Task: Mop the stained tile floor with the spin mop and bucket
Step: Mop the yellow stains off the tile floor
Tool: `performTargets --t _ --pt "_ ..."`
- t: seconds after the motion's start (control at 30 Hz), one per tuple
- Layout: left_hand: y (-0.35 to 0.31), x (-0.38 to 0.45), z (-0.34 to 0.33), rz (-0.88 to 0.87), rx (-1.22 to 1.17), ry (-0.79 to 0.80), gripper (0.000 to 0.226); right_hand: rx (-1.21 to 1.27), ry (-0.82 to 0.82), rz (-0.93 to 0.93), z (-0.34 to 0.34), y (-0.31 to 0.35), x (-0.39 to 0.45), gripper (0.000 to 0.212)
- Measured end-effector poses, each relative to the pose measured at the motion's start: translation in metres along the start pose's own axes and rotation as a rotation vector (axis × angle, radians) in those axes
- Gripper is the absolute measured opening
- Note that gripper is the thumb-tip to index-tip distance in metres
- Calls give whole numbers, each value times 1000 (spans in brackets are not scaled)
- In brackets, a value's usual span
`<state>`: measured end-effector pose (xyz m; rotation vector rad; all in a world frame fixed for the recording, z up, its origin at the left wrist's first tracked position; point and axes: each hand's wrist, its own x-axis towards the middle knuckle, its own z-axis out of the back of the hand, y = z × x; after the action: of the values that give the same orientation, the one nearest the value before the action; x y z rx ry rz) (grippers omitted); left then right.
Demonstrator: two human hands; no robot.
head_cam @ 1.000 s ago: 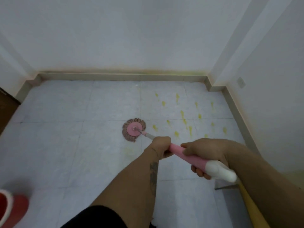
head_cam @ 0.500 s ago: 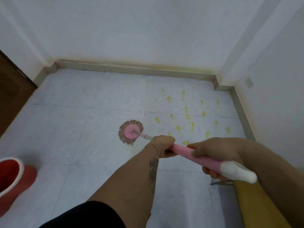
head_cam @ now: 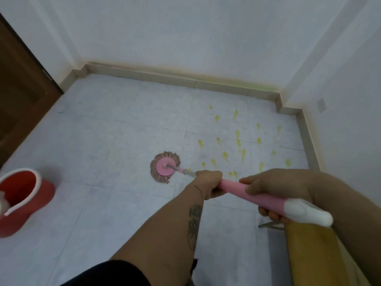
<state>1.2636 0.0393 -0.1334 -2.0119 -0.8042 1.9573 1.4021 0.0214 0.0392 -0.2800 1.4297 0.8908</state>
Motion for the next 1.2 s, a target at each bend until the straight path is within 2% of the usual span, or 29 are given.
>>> performTargets --t 0.07,0.2,0.33,0.5,0.7,0.8,0.9,0.97,1.03,1.2 --pt "-13 15 14 2 6 -40 43 -8 -20 25 -12 14 18 49" --pt "-37 44 38 5 19 -81 11 50 -14 54 -29 40 53 49" --pt "-50 58 37 -17 65 -97 13 73 -10 62 -20 47 64 50" --pt "-36 54 2 -21 157 -88 19 44 -11 54 6 17 47 51" --pt "-2 19 -64 -10 167 9 11 55 -79 28 36 -46 8 52" --pt "15 -10 -104 -13 185 77 10 74 -110 21 54 -82 -19 45" --pt "34 -30 -143 -20 277 165 19 71 -138 13 71 -117 -48 37" --pt "43 -40 -165 -2 281 218 13 53 -142 7 81 -134 -62 34" --pt "47 -44 -180 12 279 247 5 58 -152 -9 88 -142 -71 31" --pt "33 -36 -189 18 249 251 14 101 -119 -46 107 -134 -62 36"
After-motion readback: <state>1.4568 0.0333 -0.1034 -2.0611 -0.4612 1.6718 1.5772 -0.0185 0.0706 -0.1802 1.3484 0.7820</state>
